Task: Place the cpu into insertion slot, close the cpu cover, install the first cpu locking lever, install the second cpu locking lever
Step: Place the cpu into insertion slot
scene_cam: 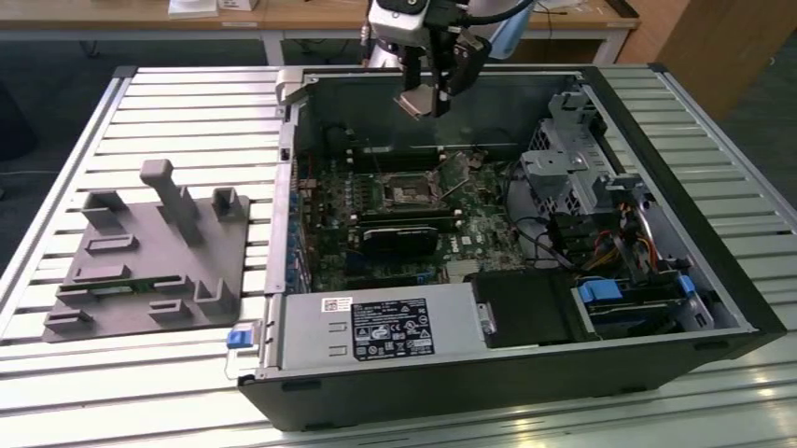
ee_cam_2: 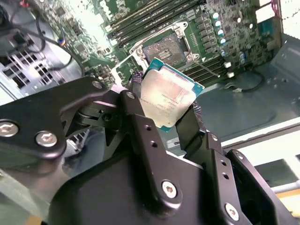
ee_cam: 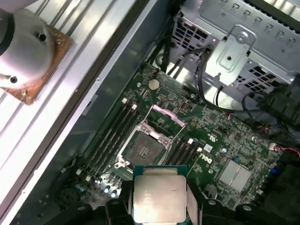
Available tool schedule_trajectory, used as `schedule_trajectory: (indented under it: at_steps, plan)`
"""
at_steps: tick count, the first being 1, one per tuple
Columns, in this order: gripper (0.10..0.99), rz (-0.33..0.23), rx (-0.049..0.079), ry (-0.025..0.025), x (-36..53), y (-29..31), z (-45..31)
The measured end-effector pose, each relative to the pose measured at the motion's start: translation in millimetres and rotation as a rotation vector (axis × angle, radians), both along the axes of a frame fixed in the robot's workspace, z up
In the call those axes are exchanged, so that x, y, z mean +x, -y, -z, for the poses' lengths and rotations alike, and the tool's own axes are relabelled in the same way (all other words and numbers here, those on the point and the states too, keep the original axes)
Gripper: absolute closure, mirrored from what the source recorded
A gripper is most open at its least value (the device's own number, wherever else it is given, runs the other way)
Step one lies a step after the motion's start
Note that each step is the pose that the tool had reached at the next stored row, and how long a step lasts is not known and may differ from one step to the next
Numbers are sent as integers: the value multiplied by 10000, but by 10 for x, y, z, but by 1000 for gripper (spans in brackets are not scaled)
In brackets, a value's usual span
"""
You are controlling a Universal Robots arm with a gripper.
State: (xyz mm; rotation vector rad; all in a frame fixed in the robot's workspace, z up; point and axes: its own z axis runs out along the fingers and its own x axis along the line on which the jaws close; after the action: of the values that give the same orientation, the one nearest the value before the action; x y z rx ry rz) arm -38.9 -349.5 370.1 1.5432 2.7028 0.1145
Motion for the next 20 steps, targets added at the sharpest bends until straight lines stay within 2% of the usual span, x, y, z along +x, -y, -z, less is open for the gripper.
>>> schedule_trajectory:
  at_steps: [20]
  plan:
    - [545, 3620, -6, -1, 0, 0, 25]
